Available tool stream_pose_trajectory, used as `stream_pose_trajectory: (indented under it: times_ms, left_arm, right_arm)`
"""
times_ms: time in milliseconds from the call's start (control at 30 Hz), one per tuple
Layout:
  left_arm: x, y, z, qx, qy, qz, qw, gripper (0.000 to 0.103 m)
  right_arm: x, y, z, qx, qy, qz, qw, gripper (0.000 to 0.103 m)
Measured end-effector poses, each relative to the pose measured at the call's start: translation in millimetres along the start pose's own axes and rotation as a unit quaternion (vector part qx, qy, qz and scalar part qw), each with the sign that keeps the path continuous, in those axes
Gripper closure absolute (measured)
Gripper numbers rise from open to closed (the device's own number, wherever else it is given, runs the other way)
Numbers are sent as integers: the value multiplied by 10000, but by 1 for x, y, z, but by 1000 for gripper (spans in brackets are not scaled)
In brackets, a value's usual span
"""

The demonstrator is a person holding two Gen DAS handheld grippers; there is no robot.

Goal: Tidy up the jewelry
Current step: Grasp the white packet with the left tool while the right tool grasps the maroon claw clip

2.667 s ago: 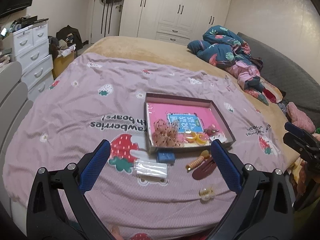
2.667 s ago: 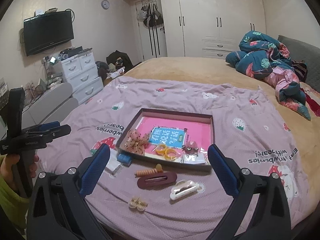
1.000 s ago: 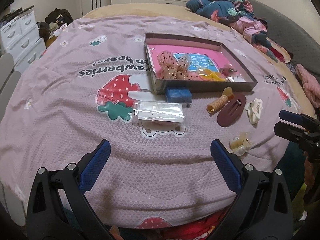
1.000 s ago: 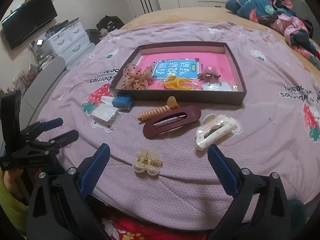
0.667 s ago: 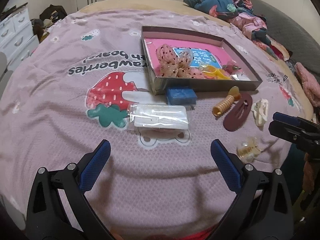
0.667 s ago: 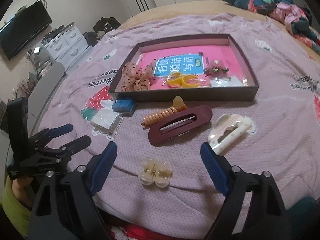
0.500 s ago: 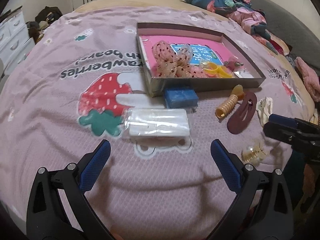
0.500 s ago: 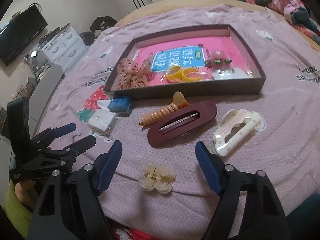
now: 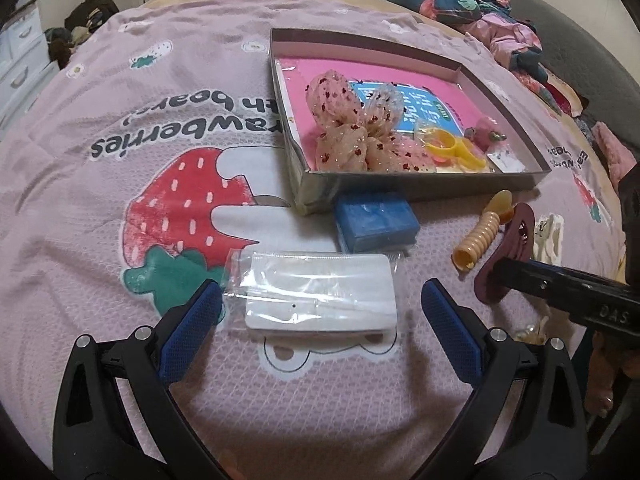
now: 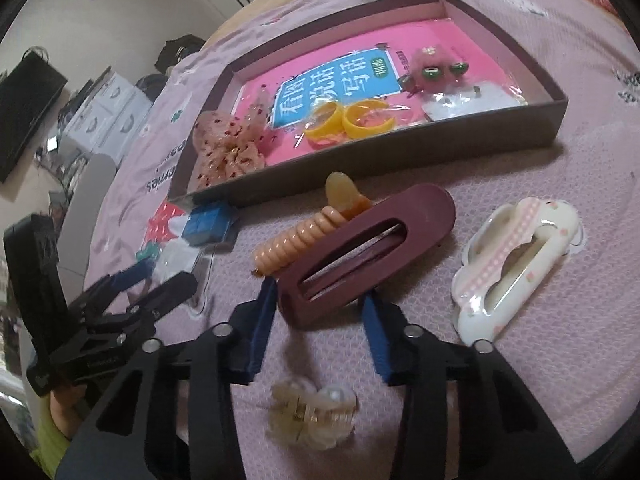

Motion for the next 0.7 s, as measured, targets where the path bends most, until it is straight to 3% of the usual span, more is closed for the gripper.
stream_pose_trajectory:
  times_ms: [167,233,367,700]
  left_arm:
    - [-2,-3,0,40,56,-22,10000,10]
    - [-2,-4,0,10,40,-40,10000,20]
    - [-1,-4,0,-47,-22,-22,10000,26]
    - [7,14,1,36,137,-67,9999,27]
  right_arm:
    - [-3,5,0,-113,-58,-158,9998,86]
    - [-3,10,-1,-123,-57,-225,9997,89]
    - [-2,21,-2,-103,52,-325,9994,95]
    - [-2,45,-6,-48,222,-575,9981,96]
Point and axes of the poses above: each gripper's, at about its wrist camera, not at the fingertips, and y roughly against the way its jaws point, z to its left, x to its underside, the point moved 4 cm from there along -y, roughly the way its jaws point, and after that the axes turned 8 degrees about -z, right-handed, at the moved point
